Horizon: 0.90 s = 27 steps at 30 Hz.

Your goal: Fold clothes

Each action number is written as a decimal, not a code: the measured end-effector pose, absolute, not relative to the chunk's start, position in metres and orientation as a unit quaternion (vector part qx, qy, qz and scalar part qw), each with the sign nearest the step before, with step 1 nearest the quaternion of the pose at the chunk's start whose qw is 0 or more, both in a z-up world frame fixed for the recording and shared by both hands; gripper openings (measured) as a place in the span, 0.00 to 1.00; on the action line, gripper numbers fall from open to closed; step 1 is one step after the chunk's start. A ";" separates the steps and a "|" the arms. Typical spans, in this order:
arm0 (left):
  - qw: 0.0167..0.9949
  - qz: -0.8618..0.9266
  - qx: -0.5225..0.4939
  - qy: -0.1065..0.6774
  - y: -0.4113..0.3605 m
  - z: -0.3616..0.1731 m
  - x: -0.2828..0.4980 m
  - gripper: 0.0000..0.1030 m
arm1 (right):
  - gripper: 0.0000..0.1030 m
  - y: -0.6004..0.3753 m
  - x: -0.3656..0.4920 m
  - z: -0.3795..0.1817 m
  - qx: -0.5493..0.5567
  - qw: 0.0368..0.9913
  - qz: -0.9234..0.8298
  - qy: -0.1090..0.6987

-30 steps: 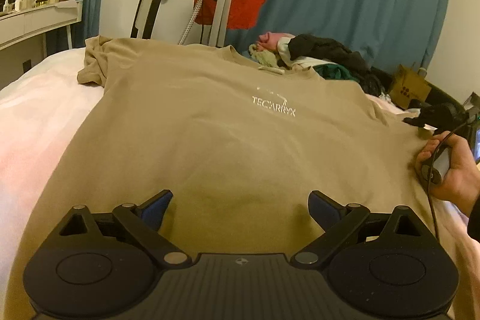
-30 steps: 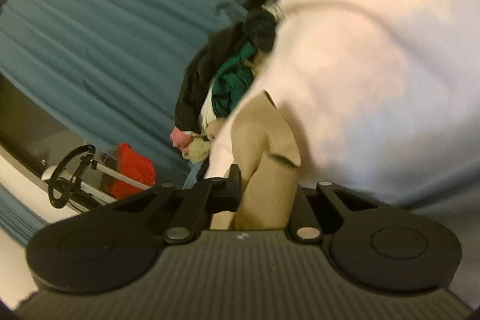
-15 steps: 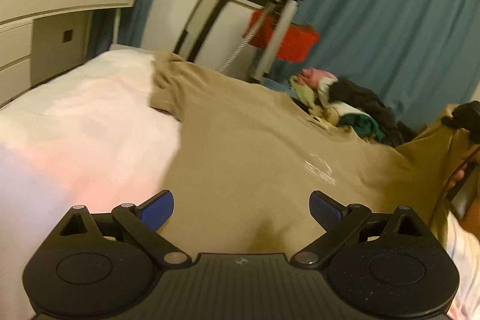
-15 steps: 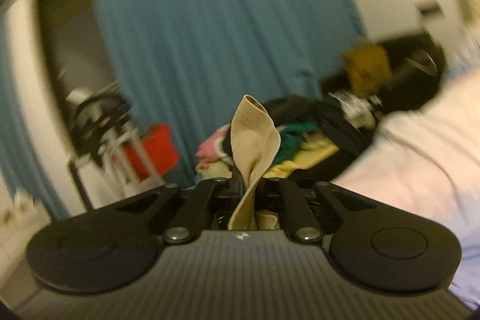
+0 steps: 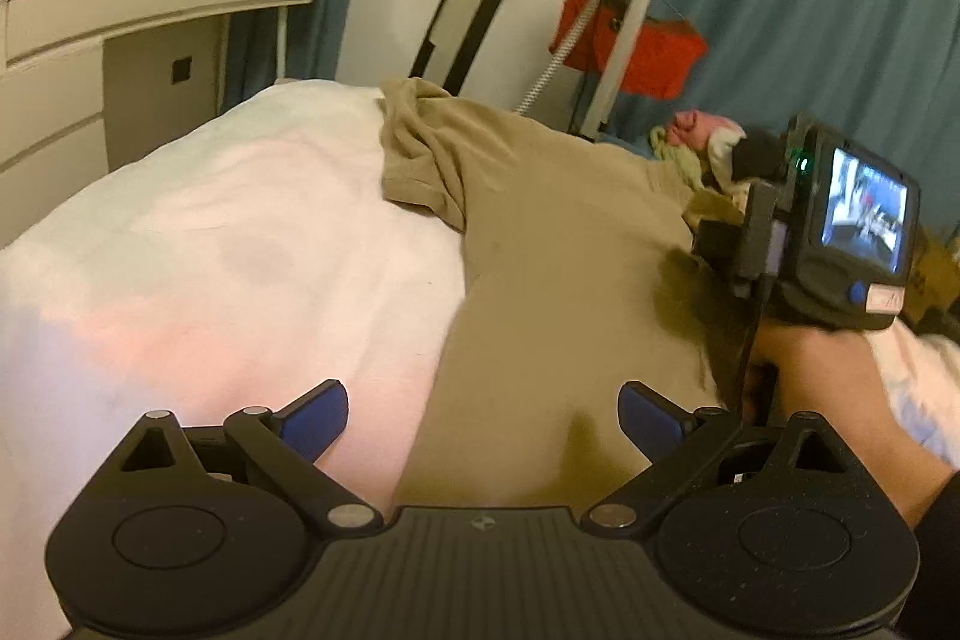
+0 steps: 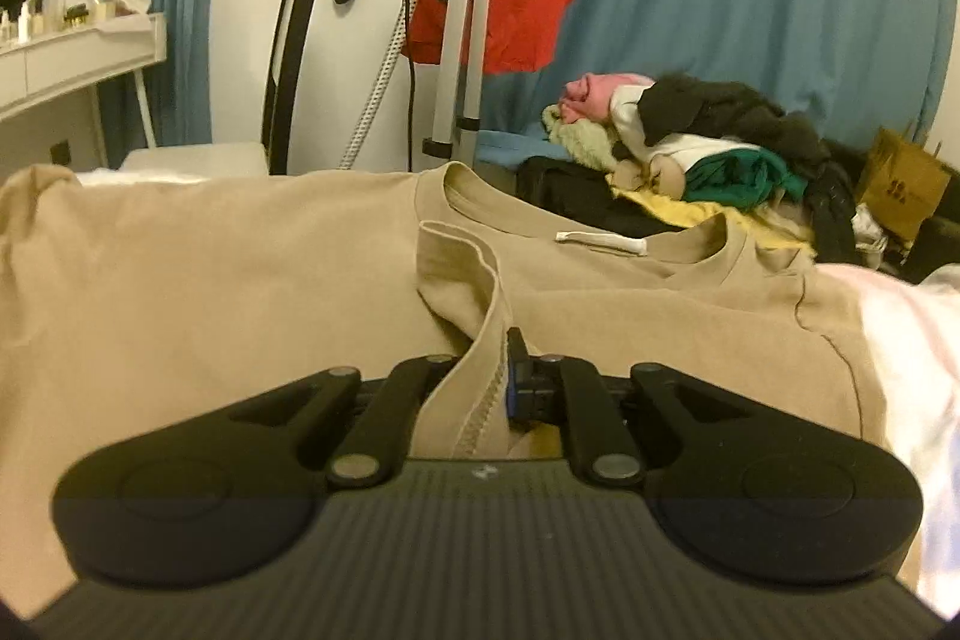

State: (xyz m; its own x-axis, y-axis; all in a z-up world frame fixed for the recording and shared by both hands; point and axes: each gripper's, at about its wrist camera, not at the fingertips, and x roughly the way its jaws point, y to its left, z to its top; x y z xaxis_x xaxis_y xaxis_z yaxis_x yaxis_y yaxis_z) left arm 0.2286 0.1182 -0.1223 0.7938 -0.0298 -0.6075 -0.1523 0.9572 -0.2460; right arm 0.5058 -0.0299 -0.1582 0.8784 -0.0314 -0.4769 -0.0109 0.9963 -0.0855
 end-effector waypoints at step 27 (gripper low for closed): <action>0.915 -0.175 -0.067 0.358 0.024 -0.101 0.114 0.82 | 0.78 -0.209 0.135 -0.055 0.186 0.953 0.024 0.239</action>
